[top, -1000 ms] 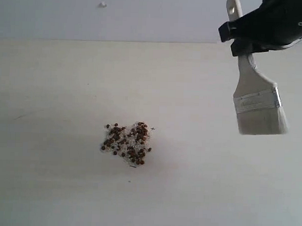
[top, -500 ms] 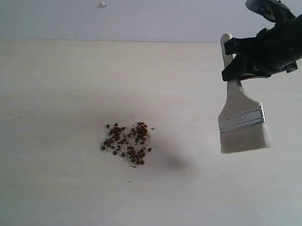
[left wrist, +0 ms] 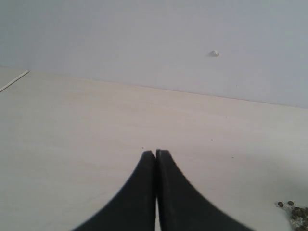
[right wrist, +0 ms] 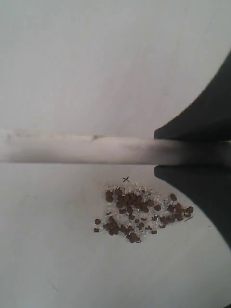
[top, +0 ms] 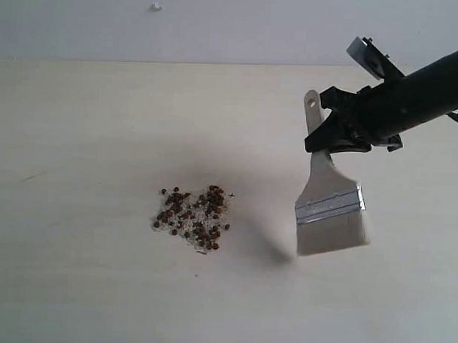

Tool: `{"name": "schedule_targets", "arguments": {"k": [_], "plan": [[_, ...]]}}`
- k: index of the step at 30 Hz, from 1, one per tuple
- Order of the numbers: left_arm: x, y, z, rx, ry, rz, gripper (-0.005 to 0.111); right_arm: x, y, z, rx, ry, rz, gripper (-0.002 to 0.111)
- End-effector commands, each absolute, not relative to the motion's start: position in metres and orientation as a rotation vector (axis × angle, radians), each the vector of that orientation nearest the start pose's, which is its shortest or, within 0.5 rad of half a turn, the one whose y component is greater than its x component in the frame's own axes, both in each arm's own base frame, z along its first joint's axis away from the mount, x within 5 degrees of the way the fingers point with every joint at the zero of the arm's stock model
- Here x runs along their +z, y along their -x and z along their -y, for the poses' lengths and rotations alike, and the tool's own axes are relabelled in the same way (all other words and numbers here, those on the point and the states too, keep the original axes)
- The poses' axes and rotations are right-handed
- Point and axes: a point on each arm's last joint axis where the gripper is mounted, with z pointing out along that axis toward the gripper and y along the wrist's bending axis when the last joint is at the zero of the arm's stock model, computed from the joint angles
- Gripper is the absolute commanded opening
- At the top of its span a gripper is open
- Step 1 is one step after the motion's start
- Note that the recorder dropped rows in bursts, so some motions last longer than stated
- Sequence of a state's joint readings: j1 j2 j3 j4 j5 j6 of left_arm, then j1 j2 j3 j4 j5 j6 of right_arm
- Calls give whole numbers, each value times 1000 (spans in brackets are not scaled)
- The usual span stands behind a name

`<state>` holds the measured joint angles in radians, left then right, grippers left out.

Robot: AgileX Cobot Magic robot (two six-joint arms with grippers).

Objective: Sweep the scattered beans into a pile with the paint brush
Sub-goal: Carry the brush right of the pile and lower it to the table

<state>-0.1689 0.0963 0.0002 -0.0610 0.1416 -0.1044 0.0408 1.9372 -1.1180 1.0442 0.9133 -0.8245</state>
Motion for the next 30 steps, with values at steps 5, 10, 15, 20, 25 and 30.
{"name": "schedule_targets", "arguments": {"k": [5, 10, 15, 20, 25, 30], "plan": [[195, -62, 12, -266, -6, -1723, 0, 130, -357, -77, 1130, 222, -2717, 0], [195, -62, 12, -266, -6, -1723, 0, 118, -362, -82, 1249, 125, -2673, 0], [195, -62, 12, -266, -6, -1723, 0, 102, -360, -83, 1285, 100, -2711, 0], [195, -62, 12, -266, -6, -1723, 0, 100, -360, -84, 1301, 127, -2706, 0], [195, -62, 12, -266, -6, -1723, 0, 101, -358, -85, 1333, 193, -2679, 0], [195, -62, 12, -266, -6, -1723, 0, 103, -359, -86, 1344, 195, -2660, 0]]}}
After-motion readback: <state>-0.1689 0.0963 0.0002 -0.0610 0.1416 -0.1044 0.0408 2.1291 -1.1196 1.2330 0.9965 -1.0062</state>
